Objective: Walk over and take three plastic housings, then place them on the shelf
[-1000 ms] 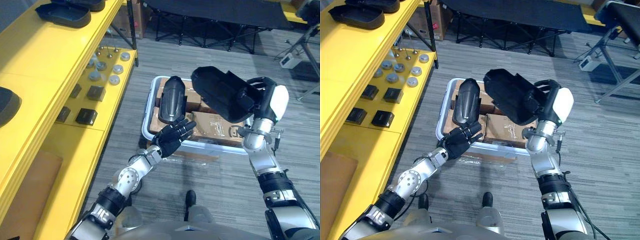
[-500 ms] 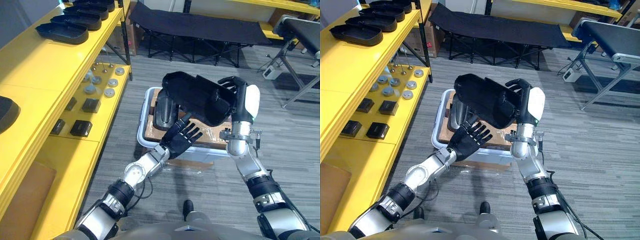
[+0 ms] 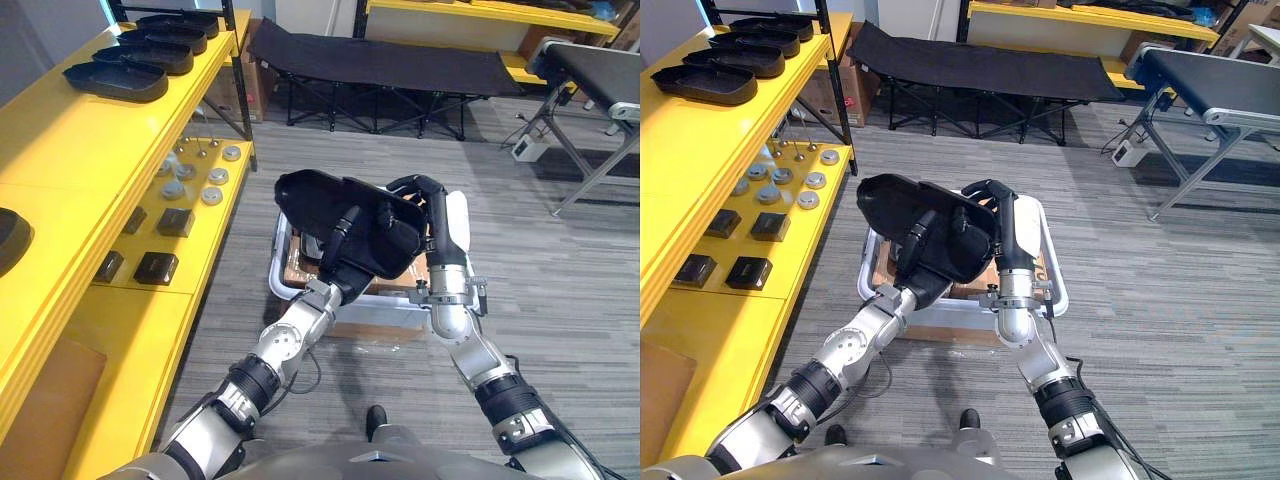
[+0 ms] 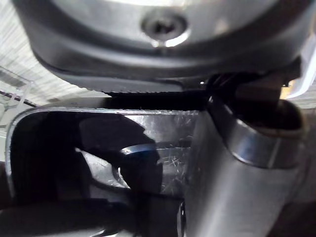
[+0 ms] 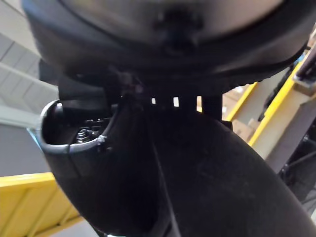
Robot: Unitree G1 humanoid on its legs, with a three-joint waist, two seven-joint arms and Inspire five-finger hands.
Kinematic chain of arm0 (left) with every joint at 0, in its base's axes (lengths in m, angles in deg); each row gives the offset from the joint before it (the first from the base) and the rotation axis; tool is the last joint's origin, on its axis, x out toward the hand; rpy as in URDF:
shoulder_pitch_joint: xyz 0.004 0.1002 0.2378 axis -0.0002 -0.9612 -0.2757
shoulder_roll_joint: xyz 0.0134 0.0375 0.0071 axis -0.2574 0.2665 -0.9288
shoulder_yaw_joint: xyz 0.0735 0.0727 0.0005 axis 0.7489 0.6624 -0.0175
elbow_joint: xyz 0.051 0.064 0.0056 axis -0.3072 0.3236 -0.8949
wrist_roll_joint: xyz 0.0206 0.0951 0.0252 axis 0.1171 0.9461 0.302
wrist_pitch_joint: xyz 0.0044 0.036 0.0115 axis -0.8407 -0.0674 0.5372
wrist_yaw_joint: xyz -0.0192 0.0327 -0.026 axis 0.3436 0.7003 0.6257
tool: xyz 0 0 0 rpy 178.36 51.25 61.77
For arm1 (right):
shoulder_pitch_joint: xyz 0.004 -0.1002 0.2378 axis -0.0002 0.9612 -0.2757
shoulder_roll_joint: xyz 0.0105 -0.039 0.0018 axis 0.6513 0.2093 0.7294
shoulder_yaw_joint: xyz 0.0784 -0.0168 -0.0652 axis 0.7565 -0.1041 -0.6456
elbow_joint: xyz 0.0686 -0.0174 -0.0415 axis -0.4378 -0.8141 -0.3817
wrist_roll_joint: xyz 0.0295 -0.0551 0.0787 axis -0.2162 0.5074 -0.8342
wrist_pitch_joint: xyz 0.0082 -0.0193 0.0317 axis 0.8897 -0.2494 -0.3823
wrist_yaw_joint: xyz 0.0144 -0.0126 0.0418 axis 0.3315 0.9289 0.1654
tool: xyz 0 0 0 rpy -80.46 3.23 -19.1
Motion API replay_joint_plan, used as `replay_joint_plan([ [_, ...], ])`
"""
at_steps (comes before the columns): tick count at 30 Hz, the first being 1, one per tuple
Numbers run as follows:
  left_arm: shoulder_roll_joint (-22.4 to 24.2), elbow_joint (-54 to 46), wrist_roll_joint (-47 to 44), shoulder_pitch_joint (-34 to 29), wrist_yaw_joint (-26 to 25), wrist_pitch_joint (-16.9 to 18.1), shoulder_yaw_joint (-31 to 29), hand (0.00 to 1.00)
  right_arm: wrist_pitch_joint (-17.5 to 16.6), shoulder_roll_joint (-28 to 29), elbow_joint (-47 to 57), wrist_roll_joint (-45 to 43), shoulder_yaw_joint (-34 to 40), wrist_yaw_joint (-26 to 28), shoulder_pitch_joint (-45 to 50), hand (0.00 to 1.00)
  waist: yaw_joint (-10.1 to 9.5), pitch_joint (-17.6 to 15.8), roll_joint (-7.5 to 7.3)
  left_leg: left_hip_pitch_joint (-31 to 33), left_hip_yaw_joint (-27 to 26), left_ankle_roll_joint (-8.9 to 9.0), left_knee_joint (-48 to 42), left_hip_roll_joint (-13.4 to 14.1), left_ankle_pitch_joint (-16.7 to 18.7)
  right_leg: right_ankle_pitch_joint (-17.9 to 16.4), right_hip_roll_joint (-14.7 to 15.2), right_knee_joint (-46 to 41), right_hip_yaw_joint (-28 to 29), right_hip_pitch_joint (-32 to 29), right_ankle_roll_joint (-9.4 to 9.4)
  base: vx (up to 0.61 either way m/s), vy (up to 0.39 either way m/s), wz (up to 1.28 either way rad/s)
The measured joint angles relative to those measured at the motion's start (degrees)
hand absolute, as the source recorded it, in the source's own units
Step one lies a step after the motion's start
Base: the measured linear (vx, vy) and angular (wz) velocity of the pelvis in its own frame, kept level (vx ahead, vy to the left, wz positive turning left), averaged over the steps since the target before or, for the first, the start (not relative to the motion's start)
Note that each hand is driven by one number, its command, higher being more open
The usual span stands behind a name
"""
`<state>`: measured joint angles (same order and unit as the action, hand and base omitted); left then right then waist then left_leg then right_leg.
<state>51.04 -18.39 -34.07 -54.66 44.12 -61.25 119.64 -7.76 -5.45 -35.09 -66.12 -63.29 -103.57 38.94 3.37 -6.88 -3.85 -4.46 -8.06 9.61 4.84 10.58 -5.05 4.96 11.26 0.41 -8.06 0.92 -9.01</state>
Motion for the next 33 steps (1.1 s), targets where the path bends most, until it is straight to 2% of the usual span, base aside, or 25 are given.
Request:
replay_joint_plan([
  [2, 0.0, 0.0, 0.0, -0.1, -0.4, 2.0, 0.5, 0.00, -0.2, 0.6, 1.6, 0.1, -0.8, -0.2, 1.3, 0.00, -0.03, 0.1, -0.04, 0.0, 0.0, 0.00, 0.0, 0.0, 0.0, 0.0, 0.0, 0.0, 0.0, 0.0, 0.00, 0.00, 0.000, 0.00],
  [7, 0.0, -0.3, 1.4, -0.1, -0.1, 3.7, 2.1, 0.00, 0.4, 1.6, 1.5, -1.2, -0.4, -1.6, 2.9, 0.00, -0.15, 0.2, -0.12, 0.0, 0.0, 0.00, 0.0, 0.0, 0.0, 0.0, 0.1, 0.0, -0.2, 0.1, 0.00, 0.00, 0.003, 0.01],
  [11, 2.1, -0.3, 5.0, -0.9, -0.4, 11.4, 3.1, 0.00, 0.4, 3.7, 1.5, -1.8, -1.9, -3.1, 3.1, 0.00, 0.23, 0.3, -0.15, -0.1, -0.1, 0.00, 0.0, 0.0, 0.0, 0.0, 0.1, 0.2, -0.2, 0.1, -0.01, 0.00, 0.002, -0.02],
  [12, 2.1, -0.3, 5.0, -0.9, -0.4, 12.1, 3.4, 0.00, 0.5, 3.9, 1.5, -1.8, -2.0, -3.2, 3.1, 0.00, 0.10, 0.3, -0.16, -0.1, -0.1, 0.00, 0.0, 0.0, 0.0, 0.0, 0.1, 0.2, -0.2, 0.1, -0.01, 0.00, 0.000, 0.00],
  [13, 2.1, -0.3, 5.1, -0.9, -0.4, 13.3, 4.0, 0.00, 0.7, 4.0, 1.5, -1.8, -2.3, -3.3, 3.1, 1.00, -0.09, 0.3, -0.19, 0.0, -0.1, 0.00, 0.0, 0.0, 0.0, -0.1, 0.1, 0.2, -0.2, 0.1, -0.01, 0.00, 0.000, 0.00],
  [15, 2.4, -0.4, 6.3, -1.5, -0.4, 15.1, 4.2, 0.00, 0.9, 4.1, 1.5, -1.8, -3.0, -3.5, 3.1, 1.00, -0.26, 0.4, -0.33, 0.0, -0.1, 0.00, 0.0, 0.0, 0.0, -0.1, 0.1, 0.2, -0.2, 0.1, -0.02, 0.00, 0.000, 0.00],
  [17, 2.8, -0.4, 11.4, -2.9, -1.4, 18.4, 3.7, 0.00, 0.5, 4.2, 1.5, -1.7, -5.4, -4.0, 4.1, 1.00, -0.25, 0.6, -0.56, 0.0, -0.1, 0.01, 0.0, 0.0, 0.0, -0.2, 0.1, 0.2, -0.2, 0.1, -0.07, 0.00, 0.000, 0.00],
  [20, 3.0, -0.4, 16.8, -3.3, -4.3, 19.2, 2.0, 0.00, -0.4, 4.8, 1.5, -1.7, -7.1, -4.1, 5.8, 1.00, -0.50, 0.6, -0.61, 0.0, 0.0, 0.03, 0.0, 0.0, 0.1, -0.2, 0.1, 0.2, -0.2, 0.1, -0.10, 0.00, 0.000, 0.00],
  [26, 3.9, -3.3, 41.3, -4.3, -16.5, 19.5, -6.3, 0.00, -1.1, 7.8, 1.6, -7.4, -8.4, -1.5, 10.4, 1.00, -1.36, 0.7, -0.75, 0.0, 0.0, 0.00, 0.0, 0.0, 0.2, -0.2, 0.1, 0.2, -0.2, 0.1, -0.11, 0.00, 0.000, 0.00],
  [28, 4.0, -6.5, 54.0, -6.0, -21.9, 19.3, -8.8, 0.00, -0.2, 9.5, 3.4, -11.5, -8.4, 0.6, 12.1, 1.00, -1.53, 0.8, -0.86, 0.0, 0.1, -0.01, 0.0, -0.1, 0.2, -0.2, 0.1, 0.2, -0.2, 0.2, -0.11, 0.00, 0.000, 0.00],
  [30, 4.1, -8.2, 62.3, -7.7, -25.0, 19.2, -11.1, 0.00, 0.4, 10.2, 3.7, -13.5, -8.2, 1.9, 12.6, 1.00, -1.47, 1.0, -1.14, 0.0, 0.1, 0.00, 0.0, -0.1, 0.2, -0.2, 0.1, 0.3, -0.2, 0.3, -0.11, 0.00, 0.000, 0.00],
  [32, 4.1, -8.9, 73.5, -9.4, -29.1, 19.0, -14.5, 0.00, 1.1, 10.5, 5.0, -19.5, -7.3, 5.3, 14.2, 1.00, -1.52, 1.3, -1.66, -0.1, 0.3, 0.01, 0.0, -0.1, 0.3, -0.2, 0.1, 0.4, -0.4, 0.6, -0.11, 0.00, 0.000, 0.04],
  [33, 4.0, -8.9, 76.3, -9.9, -30.1, 18.9, -15.6, 0.00, 1.2, 10.5, 5.4, -21.2, -6.9, 6.1, 14.8, 1.00, -1.51, 1.4, -1.73, -0.1, 0.4, -0.01, 0.0, -0.1, 0.5, -0.2, 0.1, 0.5, -0.5, 0.7, -0.11, 0.00, 0.000, 0.06],
])
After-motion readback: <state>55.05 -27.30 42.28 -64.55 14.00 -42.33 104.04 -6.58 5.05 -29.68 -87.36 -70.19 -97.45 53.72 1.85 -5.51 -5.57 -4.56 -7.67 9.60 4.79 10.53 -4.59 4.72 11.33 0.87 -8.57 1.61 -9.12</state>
